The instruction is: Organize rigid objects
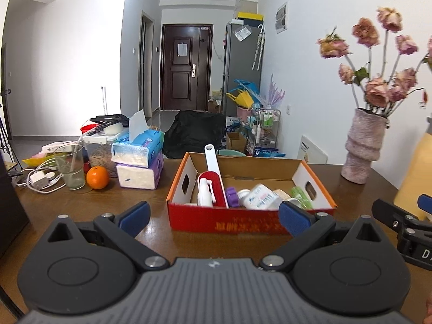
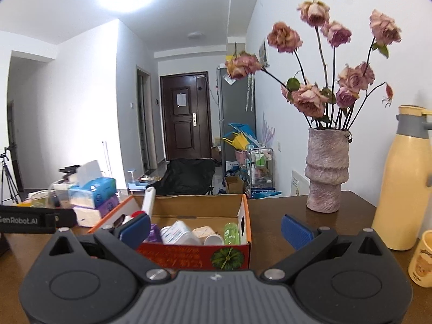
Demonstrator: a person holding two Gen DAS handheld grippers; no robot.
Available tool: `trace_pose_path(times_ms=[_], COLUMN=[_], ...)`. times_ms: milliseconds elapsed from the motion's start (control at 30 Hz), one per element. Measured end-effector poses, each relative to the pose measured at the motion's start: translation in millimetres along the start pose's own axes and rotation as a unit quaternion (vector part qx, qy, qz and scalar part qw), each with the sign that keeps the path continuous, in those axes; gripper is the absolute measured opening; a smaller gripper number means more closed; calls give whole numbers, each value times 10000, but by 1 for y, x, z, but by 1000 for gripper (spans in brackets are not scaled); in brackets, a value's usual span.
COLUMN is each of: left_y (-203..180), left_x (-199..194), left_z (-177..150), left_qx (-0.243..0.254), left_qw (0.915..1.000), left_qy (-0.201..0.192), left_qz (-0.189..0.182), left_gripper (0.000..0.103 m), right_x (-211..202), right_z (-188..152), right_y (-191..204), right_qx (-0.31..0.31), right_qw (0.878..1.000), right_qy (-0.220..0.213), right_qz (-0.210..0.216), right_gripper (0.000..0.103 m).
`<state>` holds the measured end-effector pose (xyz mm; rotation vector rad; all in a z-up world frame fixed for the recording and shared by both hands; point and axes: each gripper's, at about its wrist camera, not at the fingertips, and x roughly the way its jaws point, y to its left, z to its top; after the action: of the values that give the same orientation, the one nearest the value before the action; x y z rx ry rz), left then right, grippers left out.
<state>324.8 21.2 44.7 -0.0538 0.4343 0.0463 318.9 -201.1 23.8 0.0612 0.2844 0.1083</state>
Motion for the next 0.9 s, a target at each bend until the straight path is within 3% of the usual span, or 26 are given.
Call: trace_pose_path(times_ms=[367,900], left_y=[-2,1], left_x=[-111,-228], left_z=[-43,-106], left_qx=[75,85], left_qw=[9999,9994], left_qy=[-126,-335], left_qz=[22,-28], left_gripper=[103,103], right_x=[-115,-251], right_z=[-13,-54], right_y=[8,20], right_qx=[-74,-365], right_qw=[9997,9983], right_qy=[-201,-438], right_qz=[127,104], right_gripper=[103,103])
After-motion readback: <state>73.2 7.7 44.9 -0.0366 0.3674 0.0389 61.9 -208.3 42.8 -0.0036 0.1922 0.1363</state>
